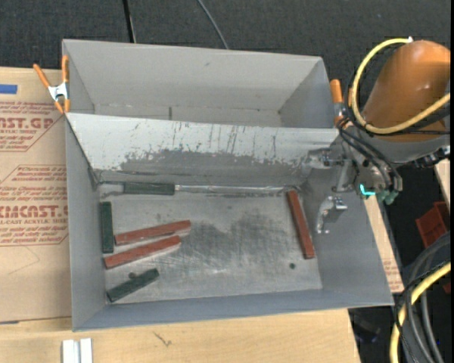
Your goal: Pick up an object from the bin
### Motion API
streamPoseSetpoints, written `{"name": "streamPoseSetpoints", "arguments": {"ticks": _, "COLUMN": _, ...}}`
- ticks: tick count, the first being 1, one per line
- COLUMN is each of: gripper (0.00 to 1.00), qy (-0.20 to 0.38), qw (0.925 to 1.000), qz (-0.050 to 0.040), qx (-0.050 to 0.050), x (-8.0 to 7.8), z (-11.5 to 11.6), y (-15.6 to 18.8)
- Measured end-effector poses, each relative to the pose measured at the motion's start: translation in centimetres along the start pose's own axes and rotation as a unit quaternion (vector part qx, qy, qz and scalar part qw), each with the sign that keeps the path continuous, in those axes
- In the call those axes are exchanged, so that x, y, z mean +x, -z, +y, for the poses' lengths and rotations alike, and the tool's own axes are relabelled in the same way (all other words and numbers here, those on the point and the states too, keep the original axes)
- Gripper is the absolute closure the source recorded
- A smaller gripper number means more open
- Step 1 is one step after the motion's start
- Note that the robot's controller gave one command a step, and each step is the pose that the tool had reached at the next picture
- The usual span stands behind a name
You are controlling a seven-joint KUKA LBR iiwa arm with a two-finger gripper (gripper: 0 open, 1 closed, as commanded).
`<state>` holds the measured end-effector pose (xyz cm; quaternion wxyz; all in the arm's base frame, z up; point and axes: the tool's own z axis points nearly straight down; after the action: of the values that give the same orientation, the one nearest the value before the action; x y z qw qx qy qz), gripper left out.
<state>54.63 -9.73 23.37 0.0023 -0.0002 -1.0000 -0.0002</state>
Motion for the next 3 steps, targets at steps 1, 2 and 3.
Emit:
{"name": "streamPoseSetpoints", "arguments": {"ticks": 1, "gripper": 0.0, "qy": 0.001, "qw": 1.0, "qz": -0.0035, "qx": 0.001, "x": -0.2, "z": 0.0, "y": 0.3}}
{"name": "streamPoseSetpoints", "arguments": {"ticks": 2, "gripper": 0.0, "qy": 0.001, "qw": 1.0, "qz": -0.0064, "qx": 0.001, "x": -1.4, "z": -2.0, "y": -5.9}}
{"name": "streamPoseSetpoints", "arguments": {"ticks": 3, "gripper": 0.0, "qy": 0.117, "qw": 0.9932, "qz": -0.0043, "qx": 0.001, "x": -3.4, "z": -2.6, "y": -11.7}}
